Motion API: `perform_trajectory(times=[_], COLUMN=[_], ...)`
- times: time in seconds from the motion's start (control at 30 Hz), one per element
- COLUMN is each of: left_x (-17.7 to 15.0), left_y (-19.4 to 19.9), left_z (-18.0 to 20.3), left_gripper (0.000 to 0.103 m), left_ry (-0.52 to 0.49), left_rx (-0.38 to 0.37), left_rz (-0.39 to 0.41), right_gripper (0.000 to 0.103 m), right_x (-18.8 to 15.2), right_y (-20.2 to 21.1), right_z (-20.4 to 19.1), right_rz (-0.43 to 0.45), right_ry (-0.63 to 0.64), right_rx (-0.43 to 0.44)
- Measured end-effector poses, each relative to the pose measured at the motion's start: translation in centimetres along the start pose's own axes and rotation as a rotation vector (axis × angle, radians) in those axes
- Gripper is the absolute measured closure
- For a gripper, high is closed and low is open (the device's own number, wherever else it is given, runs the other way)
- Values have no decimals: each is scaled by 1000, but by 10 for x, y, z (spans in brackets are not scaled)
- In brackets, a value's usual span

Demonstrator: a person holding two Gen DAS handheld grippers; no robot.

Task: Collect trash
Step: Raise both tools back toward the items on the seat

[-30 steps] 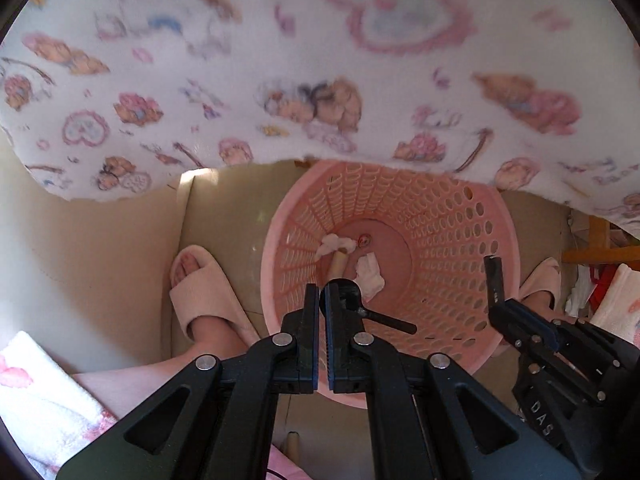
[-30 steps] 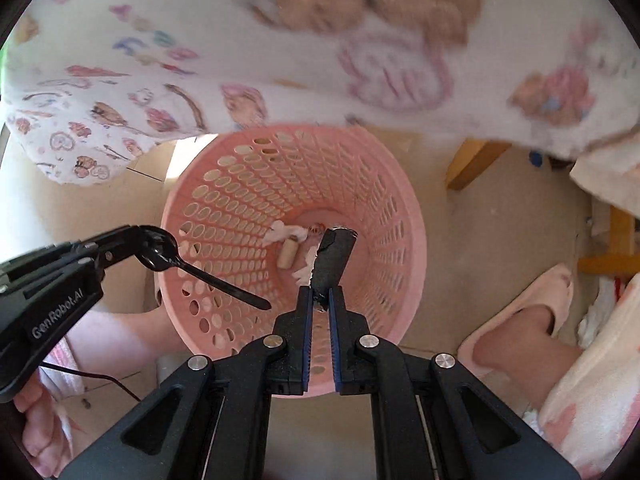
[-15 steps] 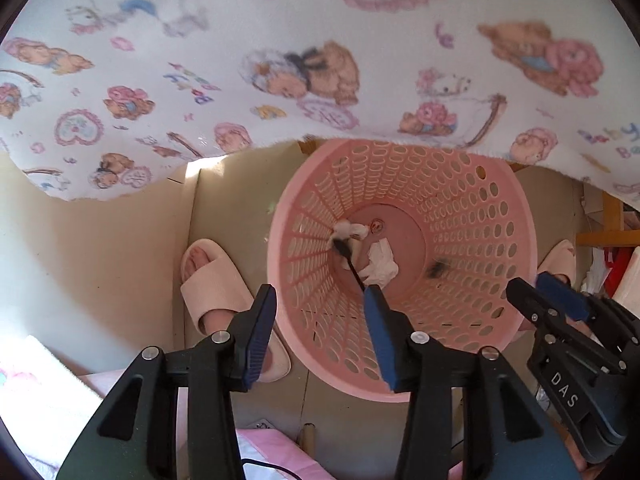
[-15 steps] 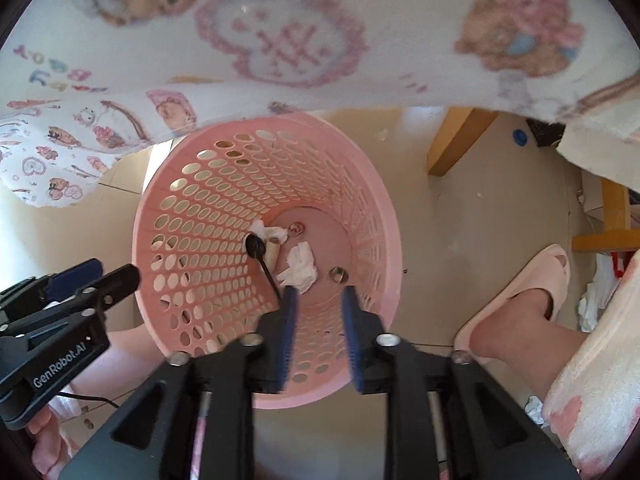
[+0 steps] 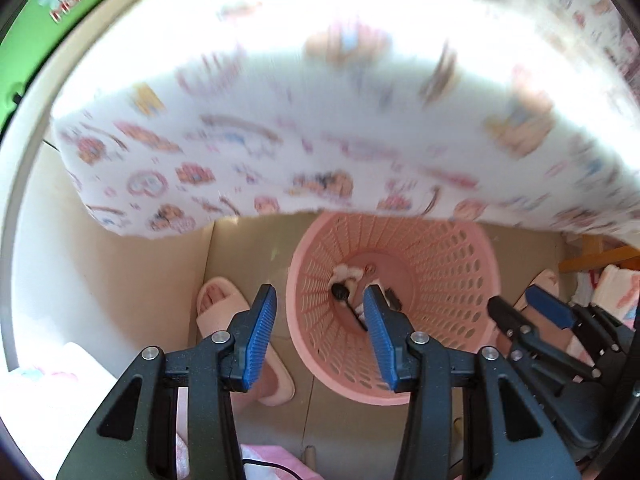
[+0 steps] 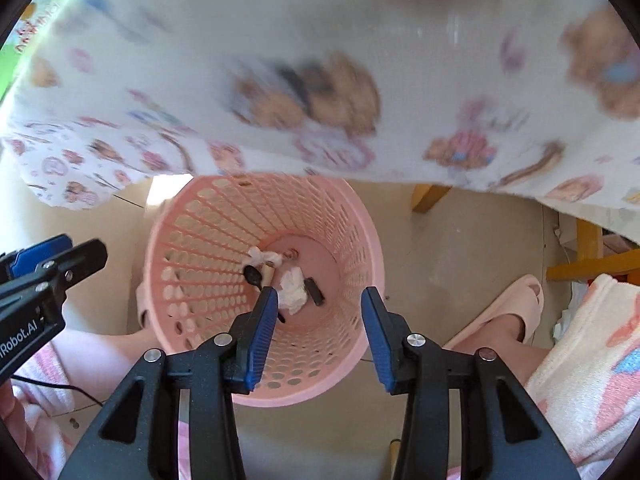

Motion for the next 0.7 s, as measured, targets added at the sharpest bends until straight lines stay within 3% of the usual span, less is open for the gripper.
perform_trajectory(times=[0.33, 0.57, 0.7], left_x=[33, 45, 44], left_y=[77, 104, 112], left_z=[-24, -34, -39], left_gripper=[56, 41, 35], left_ry=[64, 106, 104], left_rx=[-20, -38, -29], left_rz=[269, 352, 386], right_gripper=[57, 56, 49], right_x=[20, 34, 39], right_y=[74, 118, 136], right_z=[-11, -14, -13], right_rz=[197, 329, 385], right_ry=[44, 73, 66], right_rx=[12, 8, 27])
Point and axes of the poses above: each gripper's, at about its wrist camera, not at the fingertips, and y roughly against the way its jaws point, z to its right, x to its top, the point moved 9 cm from there along -y, roughly the way its jaws point, and after that the axes turned 1 degree about -x, right-handed, at the moved point
